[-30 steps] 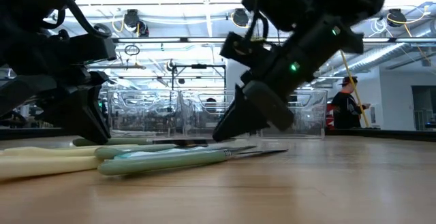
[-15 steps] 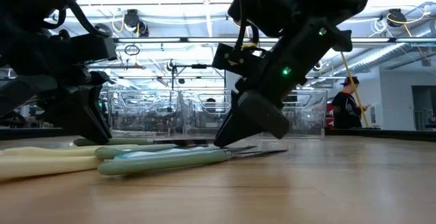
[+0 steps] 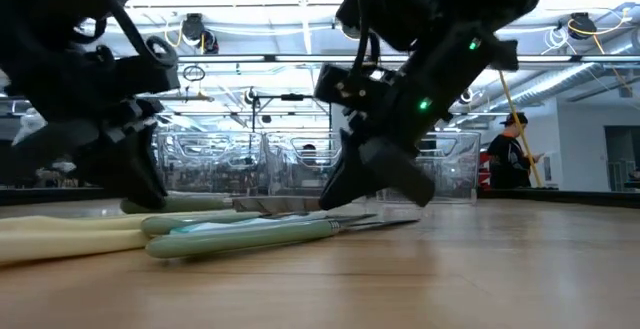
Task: Sort silverware by color (type)
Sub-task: Put the green knife into the right transparent bin
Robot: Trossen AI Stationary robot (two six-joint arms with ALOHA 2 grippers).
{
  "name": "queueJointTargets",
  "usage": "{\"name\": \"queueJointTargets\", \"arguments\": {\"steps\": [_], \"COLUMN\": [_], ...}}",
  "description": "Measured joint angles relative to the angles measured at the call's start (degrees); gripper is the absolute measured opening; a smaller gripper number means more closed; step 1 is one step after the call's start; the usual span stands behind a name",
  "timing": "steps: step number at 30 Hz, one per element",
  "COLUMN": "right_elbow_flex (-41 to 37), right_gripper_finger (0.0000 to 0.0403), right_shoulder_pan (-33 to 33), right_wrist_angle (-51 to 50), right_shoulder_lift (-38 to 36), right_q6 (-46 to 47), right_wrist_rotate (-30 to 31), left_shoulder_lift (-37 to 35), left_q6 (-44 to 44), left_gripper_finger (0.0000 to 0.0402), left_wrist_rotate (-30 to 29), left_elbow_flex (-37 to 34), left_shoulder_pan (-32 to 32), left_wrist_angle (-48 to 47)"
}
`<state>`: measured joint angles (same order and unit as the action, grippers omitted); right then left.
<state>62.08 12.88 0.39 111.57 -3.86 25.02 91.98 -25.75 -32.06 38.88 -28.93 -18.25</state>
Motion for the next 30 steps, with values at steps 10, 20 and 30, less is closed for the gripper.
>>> {"name": "queueJointTargets", "arguments": {"steps": [10, 20, 30], "right_elbow_flex": [0.02, 0.11, 0.22], "right_gripper_finger": [0.0001, 0.0, 0.0], "right_shoulder_pan": [2.61, 7.12, 13.14], "right_wrist_angle": [-11.96, -23.2, -25.57], "right_shoulder_lift": [-9.83, -18.84, -24.33], "right_q6": [4.86, 12.73, 16.99], "right_wrist_rotate": [0.47, -2.59, 6.67], "left_shoulder_lift": [-0.28, -0.36, -0.43], "left_q6": [-6.1, 2.38, 13.23], "left_gripper_finger": [0.015, 0.0152, 0.0152], "left_wrist_rotate": [-3.19, -6.9, -7.52], "left_elbow_flex": [17.48, 29.37, 35.96], "left_shoulder_pan": [-2.08, -6.91, -4.86], "left_wrist_angle": [-20.38, -22.17, -21.86]}}
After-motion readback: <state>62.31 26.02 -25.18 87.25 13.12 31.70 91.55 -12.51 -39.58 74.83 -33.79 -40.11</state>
